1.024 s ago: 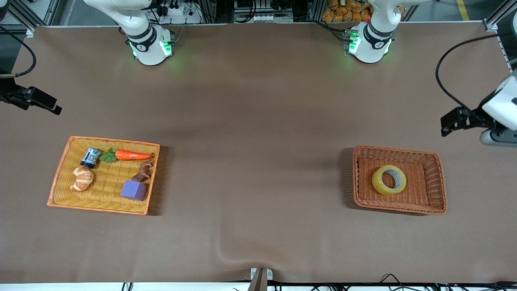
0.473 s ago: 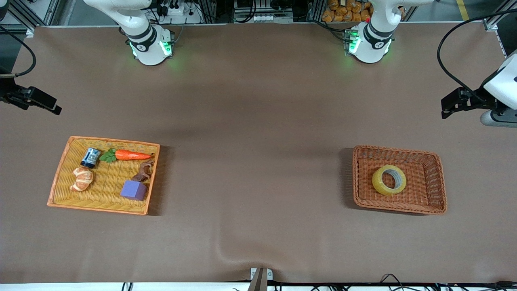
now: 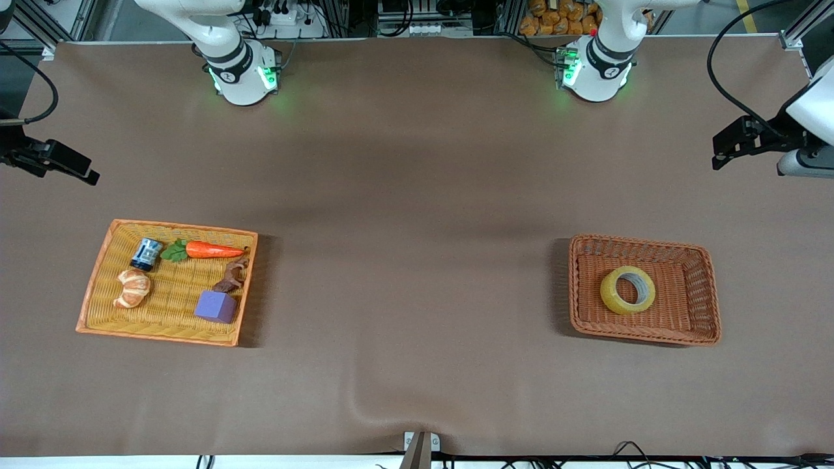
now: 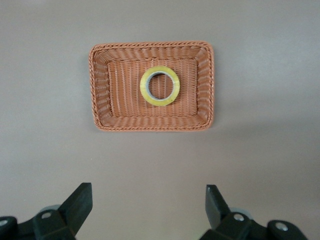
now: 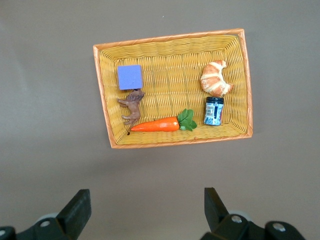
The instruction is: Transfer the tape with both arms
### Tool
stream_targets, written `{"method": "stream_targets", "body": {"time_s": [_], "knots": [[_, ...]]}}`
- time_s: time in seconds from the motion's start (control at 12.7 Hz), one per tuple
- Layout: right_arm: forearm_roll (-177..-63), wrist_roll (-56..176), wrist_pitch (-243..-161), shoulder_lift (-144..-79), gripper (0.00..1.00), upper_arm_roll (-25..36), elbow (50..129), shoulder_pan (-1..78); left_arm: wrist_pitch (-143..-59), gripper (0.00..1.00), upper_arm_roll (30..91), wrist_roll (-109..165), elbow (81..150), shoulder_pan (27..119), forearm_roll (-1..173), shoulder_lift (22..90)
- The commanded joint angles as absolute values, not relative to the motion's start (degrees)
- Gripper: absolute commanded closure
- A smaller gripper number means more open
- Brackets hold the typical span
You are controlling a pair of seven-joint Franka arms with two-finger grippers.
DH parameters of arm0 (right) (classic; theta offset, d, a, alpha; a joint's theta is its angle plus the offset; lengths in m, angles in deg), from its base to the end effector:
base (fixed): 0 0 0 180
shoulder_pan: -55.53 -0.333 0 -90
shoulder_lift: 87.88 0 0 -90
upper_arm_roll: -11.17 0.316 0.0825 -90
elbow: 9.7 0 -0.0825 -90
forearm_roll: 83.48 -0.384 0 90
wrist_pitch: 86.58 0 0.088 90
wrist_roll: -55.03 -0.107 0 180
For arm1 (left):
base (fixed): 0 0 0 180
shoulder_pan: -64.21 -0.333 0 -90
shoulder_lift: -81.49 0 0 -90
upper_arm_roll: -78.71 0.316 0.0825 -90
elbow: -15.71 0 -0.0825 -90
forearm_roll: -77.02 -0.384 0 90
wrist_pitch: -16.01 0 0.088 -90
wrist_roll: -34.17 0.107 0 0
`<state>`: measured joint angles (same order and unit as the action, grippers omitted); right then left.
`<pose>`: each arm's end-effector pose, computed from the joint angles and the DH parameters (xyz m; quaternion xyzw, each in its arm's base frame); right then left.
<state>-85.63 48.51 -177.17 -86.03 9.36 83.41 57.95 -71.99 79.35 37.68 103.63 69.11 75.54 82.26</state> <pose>0.5435 -0.0365 0.6176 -0.9954 0.0939 0.0062 0.0191 0.5459 -0.0378 0.6459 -0.9976 0.0672 -0.0075 0.0128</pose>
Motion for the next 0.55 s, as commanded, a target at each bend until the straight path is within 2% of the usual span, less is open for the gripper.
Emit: {"method": "stream_targets", "body": {"time_s": [0.0, 0.47], "knots": [[-85.23, 48.26, -176.93, -85.77, 0.00, 9.50, 82.94, 57.99, -71.88, 0.00, 80.21, 37.77, 104.74, 70.01, 77.55, 83.51], [-85.23, 48.17, -176.93, -85.77, 0.00, 9.50, 83.03, 57.99, -68.98, 0.00, 80.30, 33.20, 103.07, 70.10, 78.43, 82.81]]}}
